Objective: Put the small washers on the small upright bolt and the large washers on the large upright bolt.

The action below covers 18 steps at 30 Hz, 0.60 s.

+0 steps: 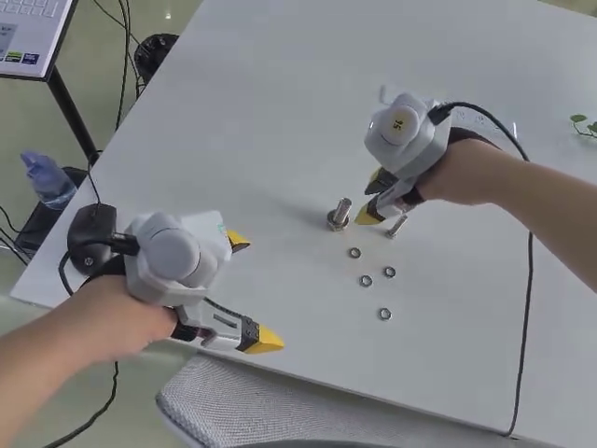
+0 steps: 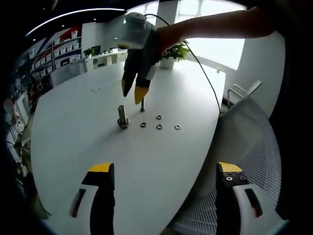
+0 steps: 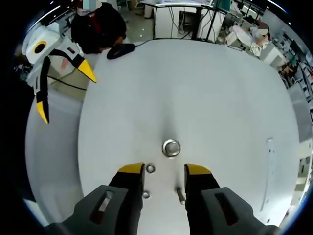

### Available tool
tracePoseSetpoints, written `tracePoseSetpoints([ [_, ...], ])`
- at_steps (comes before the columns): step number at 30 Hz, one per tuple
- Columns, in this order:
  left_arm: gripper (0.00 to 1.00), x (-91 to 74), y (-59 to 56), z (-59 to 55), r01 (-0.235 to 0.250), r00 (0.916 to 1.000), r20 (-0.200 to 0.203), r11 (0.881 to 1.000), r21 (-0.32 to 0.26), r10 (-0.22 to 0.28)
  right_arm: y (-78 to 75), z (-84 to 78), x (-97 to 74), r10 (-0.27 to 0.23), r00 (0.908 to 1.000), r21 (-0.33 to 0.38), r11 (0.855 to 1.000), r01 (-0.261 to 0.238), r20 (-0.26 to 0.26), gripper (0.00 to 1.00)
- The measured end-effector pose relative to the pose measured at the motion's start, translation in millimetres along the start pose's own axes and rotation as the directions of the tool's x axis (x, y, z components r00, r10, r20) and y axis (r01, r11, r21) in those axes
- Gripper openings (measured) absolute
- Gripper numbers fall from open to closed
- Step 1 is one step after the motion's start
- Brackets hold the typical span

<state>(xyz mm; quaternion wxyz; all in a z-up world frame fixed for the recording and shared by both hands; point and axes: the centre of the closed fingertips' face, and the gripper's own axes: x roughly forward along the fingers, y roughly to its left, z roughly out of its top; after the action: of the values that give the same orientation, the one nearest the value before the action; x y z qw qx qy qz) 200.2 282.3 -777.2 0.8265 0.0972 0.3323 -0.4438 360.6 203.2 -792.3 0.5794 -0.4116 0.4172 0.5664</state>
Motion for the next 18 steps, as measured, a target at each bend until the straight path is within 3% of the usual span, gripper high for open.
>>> tracePoseSetpoints([
  [9,0.85,1.2,-1.7,1.0,0.007,1.0000,-0.001,1.000,0.007,-0.007,7.5,-8.5,2.0,0.014,0.9999,0.020,1.000,-0.014,-0.005,0.33],
  [18,0.85,1.3,-1.8,3.1,0.007,1.0000,0.002,1.000,0.009,-0.007,7.0,-18.5,14.5,0.021,0.9997,0.032,0.999,-0.021,-0.012,0.33],
])
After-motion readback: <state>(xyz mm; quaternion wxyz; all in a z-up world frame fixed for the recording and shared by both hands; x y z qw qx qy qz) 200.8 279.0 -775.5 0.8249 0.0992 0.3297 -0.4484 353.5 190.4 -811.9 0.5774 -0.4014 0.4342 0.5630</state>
